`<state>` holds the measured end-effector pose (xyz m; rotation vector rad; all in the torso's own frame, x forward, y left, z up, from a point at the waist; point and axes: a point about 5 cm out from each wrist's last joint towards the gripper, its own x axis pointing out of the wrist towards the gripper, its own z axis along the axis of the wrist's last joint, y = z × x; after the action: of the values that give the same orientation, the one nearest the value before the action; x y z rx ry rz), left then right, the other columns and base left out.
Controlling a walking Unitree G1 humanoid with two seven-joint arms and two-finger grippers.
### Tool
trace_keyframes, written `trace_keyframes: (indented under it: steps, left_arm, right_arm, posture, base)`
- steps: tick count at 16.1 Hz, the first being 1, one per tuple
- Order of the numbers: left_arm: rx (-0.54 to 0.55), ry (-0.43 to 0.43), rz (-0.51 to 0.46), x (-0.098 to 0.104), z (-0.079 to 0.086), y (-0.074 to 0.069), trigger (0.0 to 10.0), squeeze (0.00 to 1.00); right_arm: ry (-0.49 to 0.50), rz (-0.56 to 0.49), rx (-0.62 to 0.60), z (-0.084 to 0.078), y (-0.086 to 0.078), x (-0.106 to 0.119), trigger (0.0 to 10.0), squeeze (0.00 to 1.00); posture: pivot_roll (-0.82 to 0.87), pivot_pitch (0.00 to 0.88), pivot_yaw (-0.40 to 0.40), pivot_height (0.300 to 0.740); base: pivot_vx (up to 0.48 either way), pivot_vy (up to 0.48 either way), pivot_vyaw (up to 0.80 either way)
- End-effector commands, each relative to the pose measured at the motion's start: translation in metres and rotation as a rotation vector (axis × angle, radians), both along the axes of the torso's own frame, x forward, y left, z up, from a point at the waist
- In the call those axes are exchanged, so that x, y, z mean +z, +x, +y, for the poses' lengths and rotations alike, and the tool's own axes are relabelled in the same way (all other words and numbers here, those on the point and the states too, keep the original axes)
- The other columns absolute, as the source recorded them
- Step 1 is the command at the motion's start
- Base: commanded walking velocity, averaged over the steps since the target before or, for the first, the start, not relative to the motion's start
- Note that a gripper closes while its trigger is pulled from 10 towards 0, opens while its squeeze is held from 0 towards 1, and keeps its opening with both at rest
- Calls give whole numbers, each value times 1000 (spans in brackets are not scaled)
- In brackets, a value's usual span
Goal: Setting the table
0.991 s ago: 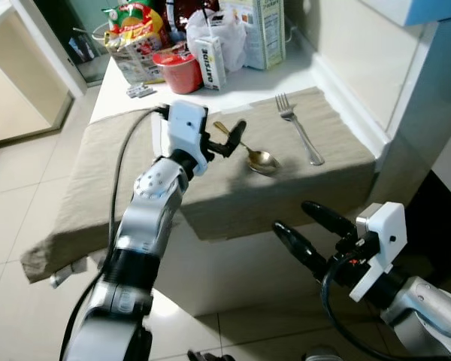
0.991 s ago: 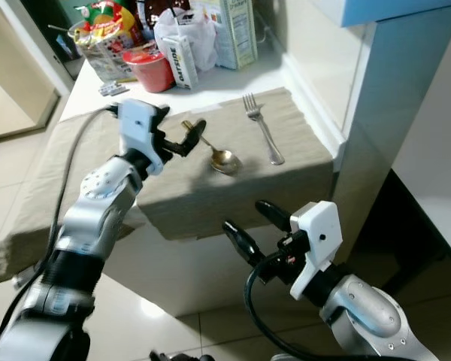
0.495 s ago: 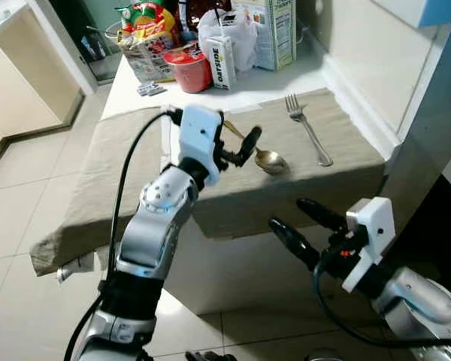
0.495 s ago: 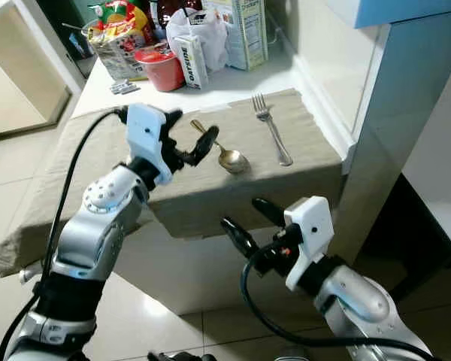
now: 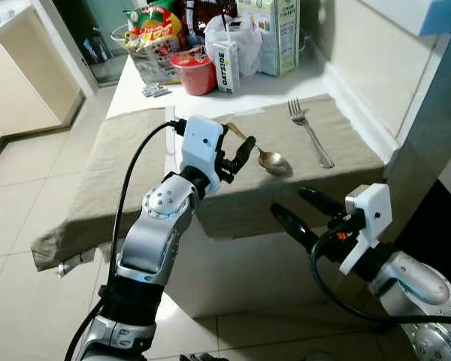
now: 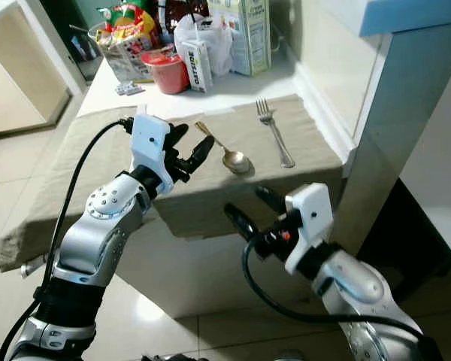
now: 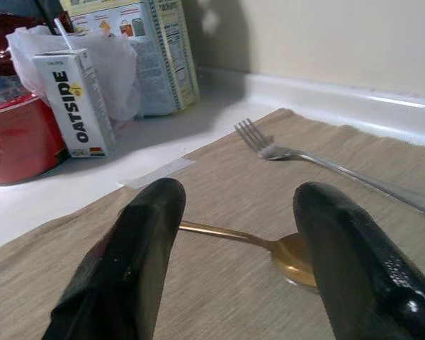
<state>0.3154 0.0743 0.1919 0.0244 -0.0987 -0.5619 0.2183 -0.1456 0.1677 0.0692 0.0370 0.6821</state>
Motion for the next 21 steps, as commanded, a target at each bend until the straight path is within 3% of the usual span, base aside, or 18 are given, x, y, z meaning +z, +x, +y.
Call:
trace_keyframes:
  steps: [1,11,15,17,18,21]
  left_arm:
    - [-13,0,-10,5,3,0,0,0]
    - [-96,87,36,-10,-4,-7,0,0]
    - [-216,187,108,-22,-12,-9,0,0]
    - [-257,236,139,-28,-15,-9,8039,0]
    - [-281,282,148,-31,-19,-7,10000,0]
    - [-282,307,128,-28,-24,5,10000,0]
  right_arm:
    - [8,-7,22,3,1,0,10000,0]
    - [7,-23,15,2,3,2,10000,0]
    - [6,-17,4,1,0,1,10000,0]
    - [7,-13,3,2,-1,0,10000,0]
    - [5,-7,1,2,-3,-1,10000,0]
    - [0,2,4,2,-5,-2,10000,0]
  posture:
    - [-291,14,178,740]
    - [-295,11,174,740]
    - [-303,21,187,740]
    - [-309,30,191,740]
    - [-307,32,190,740]
    - [-313,42,187,740]
  base:
    - [0,0,0]
    - [0,0,0]
    - [0,0,0]
    - [0,0,0]
    - [0,0,0]
    - [0,0,0]
